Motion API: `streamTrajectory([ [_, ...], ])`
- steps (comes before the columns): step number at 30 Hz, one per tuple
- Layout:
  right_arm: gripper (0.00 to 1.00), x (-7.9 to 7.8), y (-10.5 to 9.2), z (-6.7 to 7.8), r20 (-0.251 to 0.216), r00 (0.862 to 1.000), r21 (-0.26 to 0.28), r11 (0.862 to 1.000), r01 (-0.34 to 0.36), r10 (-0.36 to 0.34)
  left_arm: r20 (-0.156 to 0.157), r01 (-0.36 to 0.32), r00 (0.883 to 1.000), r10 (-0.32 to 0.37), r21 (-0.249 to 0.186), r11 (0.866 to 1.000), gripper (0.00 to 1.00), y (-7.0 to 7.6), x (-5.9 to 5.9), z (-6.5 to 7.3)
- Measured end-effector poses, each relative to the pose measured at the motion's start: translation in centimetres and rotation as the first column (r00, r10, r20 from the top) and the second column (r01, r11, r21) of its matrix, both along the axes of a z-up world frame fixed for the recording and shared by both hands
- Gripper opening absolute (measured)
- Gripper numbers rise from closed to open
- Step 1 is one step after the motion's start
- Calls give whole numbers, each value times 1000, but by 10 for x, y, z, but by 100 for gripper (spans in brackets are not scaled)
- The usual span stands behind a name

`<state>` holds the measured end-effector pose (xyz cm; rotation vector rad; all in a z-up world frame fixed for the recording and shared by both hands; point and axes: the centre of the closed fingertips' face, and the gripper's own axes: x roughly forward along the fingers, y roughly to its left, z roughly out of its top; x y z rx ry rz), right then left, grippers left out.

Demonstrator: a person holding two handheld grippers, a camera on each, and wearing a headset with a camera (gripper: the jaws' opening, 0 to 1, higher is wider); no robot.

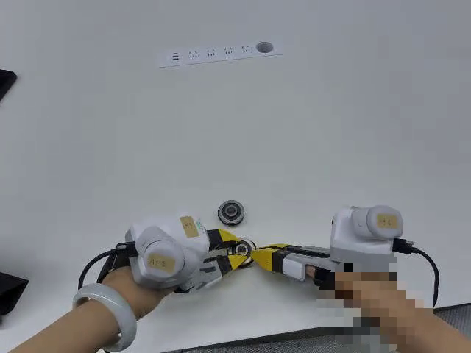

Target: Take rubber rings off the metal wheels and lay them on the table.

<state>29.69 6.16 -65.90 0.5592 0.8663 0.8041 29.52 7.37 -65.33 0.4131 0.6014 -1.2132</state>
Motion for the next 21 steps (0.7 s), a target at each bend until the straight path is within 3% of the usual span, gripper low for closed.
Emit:
streamTrajectory([
  [5, 5, 1, -1, -2, -5, 1000, -15, 1000, 3, -3, 1, -1, 1000, 1, 1, 1000, 13, 0, 0, 0],
  [11, 2, 3, -1, 1, 27, 1000, -40, 999, 2, -1, 0, -3, 1000, 3, 2, 1000, 13, 0, 0, 0],
  [21, 2, 3, 3, 5, 43, 999, -30, 1000, -2, 3, 0, -4, 1000, 4, 3, 1000, 13, 0, 0, 0],
])
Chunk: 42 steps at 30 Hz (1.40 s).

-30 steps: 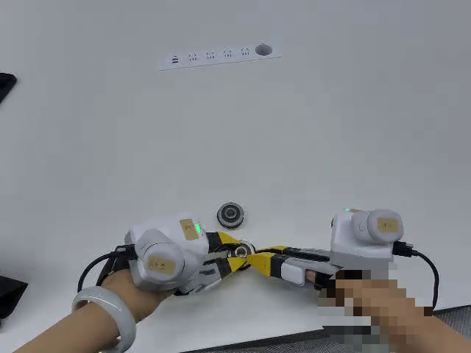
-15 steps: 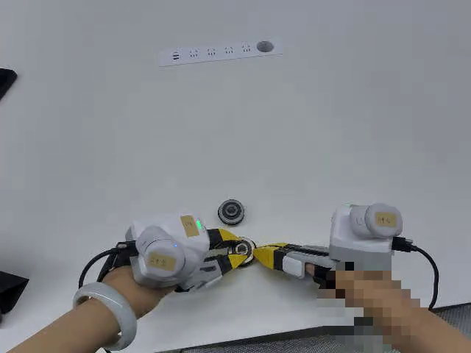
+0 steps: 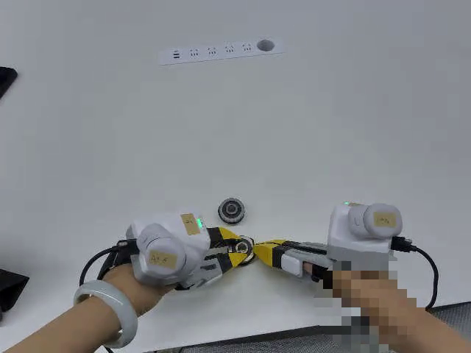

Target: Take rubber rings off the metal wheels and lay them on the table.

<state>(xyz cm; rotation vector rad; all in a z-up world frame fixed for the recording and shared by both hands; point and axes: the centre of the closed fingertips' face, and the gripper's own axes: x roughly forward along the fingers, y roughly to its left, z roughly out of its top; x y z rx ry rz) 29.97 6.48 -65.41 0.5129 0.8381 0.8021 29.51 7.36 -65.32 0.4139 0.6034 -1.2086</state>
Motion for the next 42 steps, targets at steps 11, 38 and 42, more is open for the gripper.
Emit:
streamTrajectory([
  [11, 2, -1, 4, 4, 1, 1000, 19, 1000, -8, 8, 1, 3, 1000, -3, 0, 1000, 13, 0, 0, 0],
  [38, 2, 2, 6, 10, -2, 1000, 38, 999, 15, -15, 30, 2, 1000, -1, -32, 999, 17, 4, -4, 7],
  [42, 2, 1, 6, 10, -3, 1000, 38, 999, 17, -17, 45, -15, 999, 17, -43, 999, 22, 9, -3, 10],
])
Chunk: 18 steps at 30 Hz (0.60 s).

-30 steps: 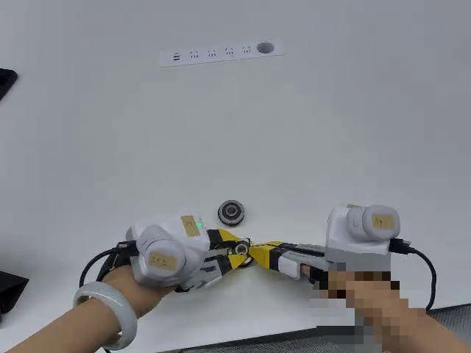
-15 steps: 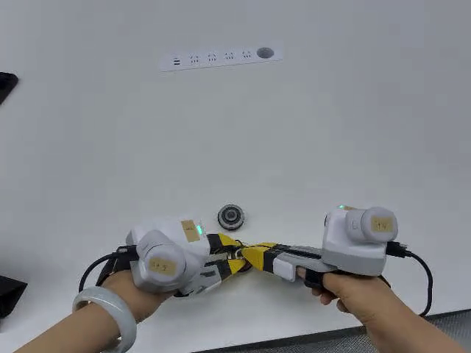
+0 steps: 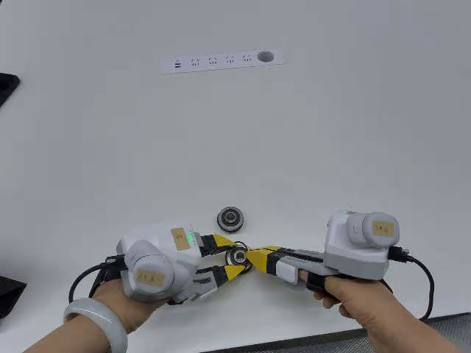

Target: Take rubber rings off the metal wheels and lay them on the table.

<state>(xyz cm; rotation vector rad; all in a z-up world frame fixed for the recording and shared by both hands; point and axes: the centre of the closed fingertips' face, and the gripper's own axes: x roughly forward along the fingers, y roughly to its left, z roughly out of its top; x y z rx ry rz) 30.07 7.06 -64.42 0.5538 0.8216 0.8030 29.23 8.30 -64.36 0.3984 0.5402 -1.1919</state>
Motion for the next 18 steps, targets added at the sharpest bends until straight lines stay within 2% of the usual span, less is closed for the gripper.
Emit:
streamTrajectory([
  [10, 2, -2, 4, 8, 4, 1000, 26, 1000, -6, 6, -2, -36, 999, 36, -3, 999, 39, 9, 2, -3],
  [18, 2, -4, 6, 20, 14, 1000, 59, 998, -4, 3, -6, -66, 998, 66, 0, 998, 46, 17, 3, -6],
])
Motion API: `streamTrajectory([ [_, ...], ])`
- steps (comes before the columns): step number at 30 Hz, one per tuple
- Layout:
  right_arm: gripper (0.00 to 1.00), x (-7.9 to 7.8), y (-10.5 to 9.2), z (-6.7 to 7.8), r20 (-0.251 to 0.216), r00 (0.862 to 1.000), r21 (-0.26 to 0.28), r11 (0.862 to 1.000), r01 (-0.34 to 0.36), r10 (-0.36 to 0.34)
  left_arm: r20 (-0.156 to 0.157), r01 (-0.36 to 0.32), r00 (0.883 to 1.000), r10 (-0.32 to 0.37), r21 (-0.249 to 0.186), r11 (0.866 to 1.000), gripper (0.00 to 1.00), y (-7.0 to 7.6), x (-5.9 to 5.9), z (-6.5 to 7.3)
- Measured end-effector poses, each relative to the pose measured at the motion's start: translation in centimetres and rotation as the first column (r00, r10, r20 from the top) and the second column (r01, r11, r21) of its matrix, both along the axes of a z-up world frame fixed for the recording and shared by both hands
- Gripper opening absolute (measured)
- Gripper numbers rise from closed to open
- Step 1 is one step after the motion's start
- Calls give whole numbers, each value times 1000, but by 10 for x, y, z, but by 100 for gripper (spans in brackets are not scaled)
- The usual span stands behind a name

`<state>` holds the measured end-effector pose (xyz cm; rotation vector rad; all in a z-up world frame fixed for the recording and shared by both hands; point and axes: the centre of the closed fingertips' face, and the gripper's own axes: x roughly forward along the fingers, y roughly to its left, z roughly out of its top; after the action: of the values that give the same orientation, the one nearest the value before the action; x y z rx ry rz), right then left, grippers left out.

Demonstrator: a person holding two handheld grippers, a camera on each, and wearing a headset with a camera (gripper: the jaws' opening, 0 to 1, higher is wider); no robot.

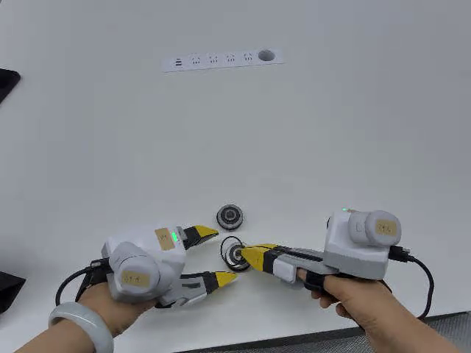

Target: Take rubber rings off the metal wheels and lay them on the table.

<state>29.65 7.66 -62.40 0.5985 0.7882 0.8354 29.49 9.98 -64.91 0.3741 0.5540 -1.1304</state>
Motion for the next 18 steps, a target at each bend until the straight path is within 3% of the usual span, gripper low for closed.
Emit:
streamTrajectory([
  [10, 2, 11, -29, 17, 20, 996, 32, 995, 91, -92, -14, -41, 999, 41, 6, 999, 55, 11, 2, -4],
  [16, 2, 18, -51, 15, -3, 986, 46, 985, 169, -169, -14, -56, 998, 56, 4, 998, 55, 14, 4, -4],
  [18, 2, 22, -58, 8, -6, 981, 27, 981, 193, -193, -19, -60, 998, 60, 4, 998, 55, 14, 3, -4],
])
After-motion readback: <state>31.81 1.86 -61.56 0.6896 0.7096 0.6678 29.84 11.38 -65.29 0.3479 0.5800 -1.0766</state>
